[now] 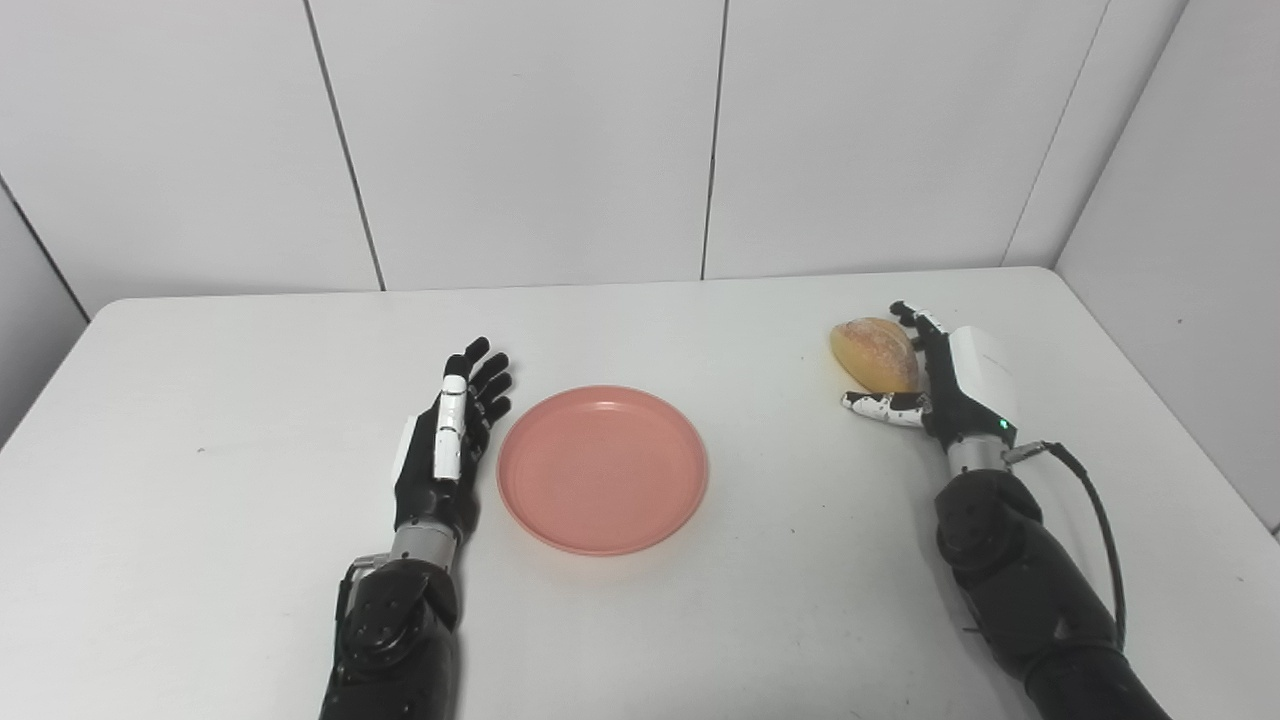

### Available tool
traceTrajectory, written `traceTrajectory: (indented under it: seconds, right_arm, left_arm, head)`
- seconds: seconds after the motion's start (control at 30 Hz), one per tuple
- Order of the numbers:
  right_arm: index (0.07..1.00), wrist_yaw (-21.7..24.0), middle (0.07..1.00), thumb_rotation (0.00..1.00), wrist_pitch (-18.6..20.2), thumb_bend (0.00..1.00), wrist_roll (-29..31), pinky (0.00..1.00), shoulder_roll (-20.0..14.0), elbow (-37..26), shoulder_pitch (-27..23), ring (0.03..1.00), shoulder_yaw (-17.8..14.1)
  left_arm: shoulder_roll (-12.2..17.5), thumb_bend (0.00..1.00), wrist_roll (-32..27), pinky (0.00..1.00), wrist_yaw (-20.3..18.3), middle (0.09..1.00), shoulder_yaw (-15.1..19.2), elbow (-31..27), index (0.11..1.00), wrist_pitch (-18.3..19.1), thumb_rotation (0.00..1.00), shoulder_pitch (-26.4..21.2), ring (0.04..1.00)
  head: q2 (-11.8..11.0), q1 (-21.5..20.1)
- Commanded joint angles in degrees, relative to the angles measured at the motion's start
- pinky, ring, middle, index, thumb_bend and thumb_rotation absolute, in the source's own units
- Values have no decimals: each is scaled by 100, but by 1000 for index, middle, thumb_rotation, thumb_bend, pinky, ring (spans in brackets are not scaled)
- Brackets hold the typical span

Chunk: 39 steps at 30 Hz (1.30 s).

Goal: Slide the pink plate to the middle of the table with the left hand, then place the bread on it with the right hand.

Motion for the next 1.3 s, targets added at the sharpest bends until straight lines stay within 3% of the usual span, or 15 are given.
traceTrajectory:
  seconds: [0.0, 0.27, 0.77, 0.83, 0.9, 1.27]
  right_arm:
    - [772, -211, 766, 115, -368, 573, 65, 558, -53, -15, -311, 676, -3]
    - [716, -572, 698, 5, -602, 461, 181, 499, -25, 170, -369, 615, -31]
    - [664, -1068, 615, 0, -882, 419, 188, 441, -31, 538, -502, 547, 40]
    - [540, -1109, 596, 97, -914, 471, 223, 432, -31, 518, -494, 524, 22]
    - [505, -1135, 579, 126, -939, 486, 262, 424, -21, 452, -479, 504, -3]
    - [494, -1156, 538, 131, -1323, 492, 296, 402, 72, -260, -366, 458, 7]
  left_arm:
    - [-1, 535, 27, 910, -37, 895, -31, -82, 893, 2, 1000, -62, 908]
    - [0, 539, 16, 911, -45, 893, -41, -108, 893, 1, 1000, -66, 906]
    - [8, 542, 39, 901, -2, 890, -36, -115, 886, 5, 1000, -97, 902]
    - [12, 541, 42, 904, -17, 892, -49, -115, 889, 3, 1000, -93, 903]
    - [7, 542, 63, 904, 1, 890, -57, -115, 889, 10, 1000, -91, 901]
    - [-21, 532, 59, 913, -28, 896, -128, -118, 897, 50, 1000, -87, 909]
  head:
    - [10, 10]
    - [30, 27]
    - [103, 52]
    - [102, 74]
    - [107, 85]
    - [95, 176]
